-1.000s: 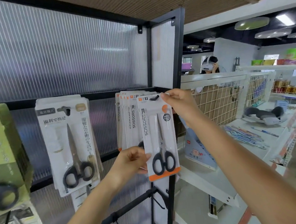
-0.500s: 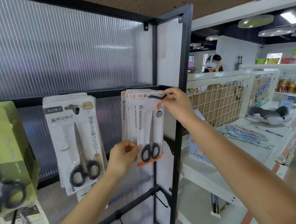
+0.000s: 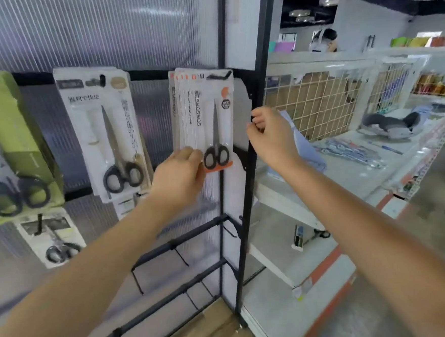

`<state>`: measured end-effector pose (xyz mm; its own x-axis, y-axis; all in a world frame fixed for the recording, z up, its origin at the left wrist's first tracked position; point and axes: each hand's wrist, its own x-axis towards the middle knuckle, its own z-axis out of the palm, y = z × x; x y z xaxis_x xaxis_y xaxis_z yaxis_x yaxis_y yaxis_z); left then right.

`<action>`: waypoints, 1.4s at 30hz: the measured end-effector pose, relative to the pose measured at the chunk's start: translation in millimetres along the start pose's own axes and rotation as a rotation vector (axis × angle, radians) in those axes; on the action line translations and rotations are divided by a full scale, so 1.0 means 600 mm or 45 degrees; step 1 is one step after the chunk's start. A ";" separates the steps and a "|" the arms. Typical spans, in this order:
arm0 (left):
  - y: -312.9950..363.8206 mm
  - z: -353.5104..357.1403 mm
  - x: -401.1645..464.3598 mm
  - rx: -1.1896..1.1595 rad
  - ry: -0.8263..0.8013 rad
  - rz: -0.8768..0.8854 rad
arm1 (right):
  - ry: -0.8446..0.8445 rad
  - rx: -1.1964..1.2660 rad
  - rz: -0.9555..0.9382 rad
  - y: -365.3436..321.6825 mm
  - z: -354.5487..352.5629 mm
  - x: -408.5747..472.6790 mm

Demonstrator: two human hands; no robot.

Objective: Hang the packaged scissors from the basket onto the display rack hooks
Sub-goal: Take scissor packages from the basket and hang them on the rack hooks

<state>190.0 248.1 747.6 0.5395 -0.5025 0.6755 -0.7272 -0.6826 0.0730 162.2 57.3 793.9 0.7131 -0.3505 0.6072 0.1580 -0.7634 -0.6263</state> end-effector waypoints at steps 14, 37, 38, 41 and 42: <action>0.159 0.102 -0.187 0.061 -0.785 0.072 | -0.405 -0.501 0.170 0.114 -0.030 -0.360; 0.320 0.205 -0.587 -0.301 -1.294 0.686 | -0.326 -0.696 1.280 0.152 -0.081 -0.939; 0.328 0.217 -0.596 -0.287 -1.304 0.718 | -0.343 -0.690 1.310 0.168 -0.078 -0.952; 0.348 0.256 -0.623 -0.266 -1.405 0.683 | -0.412 -0.721 1.374 0.219 -0.071 -0.984; 0.351 0.271 -0.632 -0.276 -1.456 0.623 | -0.442 -0.725 1.391 0.238 -0.068 -0.996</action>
<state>-98.8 208.5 387.5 0.1741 -0.9221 -0.3455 -0.9501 -0.2495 0.1871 -269.3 135.8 361.4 0.4405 -0.8459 -0.3007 -0.8720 -0.3235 -0.3675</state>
